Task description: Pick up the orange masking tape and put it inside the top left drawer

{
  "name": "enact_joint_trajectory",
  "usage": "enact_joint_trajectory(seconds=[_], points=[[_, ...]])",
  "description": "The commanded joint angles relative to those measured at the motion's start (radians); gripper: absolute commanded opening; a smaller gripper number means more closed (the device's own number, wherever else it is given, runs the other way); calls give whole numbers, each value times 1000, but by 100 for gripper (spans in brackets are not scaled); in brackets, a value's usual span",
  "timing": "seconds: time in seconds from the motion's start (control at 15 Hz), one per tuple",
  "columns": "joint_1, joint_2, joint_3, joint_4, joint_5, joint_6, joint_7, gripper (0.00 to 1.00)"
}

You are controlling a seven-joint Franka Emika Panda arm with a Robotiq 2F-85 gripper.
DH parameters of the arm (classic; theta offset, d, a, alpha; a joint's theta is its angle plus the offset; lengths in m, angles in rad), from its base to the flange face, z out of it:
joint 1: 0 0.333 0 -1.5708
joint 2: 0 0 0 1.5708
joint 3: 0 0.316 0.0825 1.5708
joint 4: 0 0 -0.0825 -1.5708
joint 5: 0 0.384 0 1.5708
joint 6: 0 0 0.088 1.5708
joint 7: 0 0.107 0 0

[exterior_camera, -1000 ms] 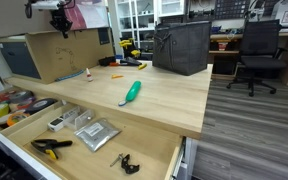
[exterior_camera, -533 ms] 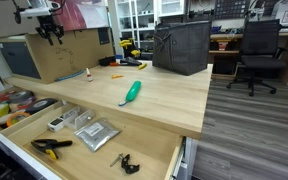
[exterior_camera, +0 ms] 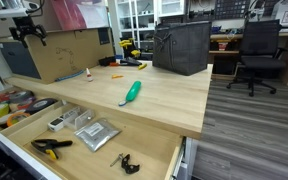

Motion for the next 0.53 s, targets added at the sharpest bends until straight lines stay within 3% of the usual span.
enact_joint_trajectory(seconds=[0.0, 0.13, 0.2, 0.47], points=[[4, -142, -5, -201, 55, 34, -15, 100], [1, -168, -15, -208, 105, -63, -65, 100], [12, -107, -11, -157, 56, -19, -6, 100], [12, -144, -18, -187, 83, -52, -35, 100]])
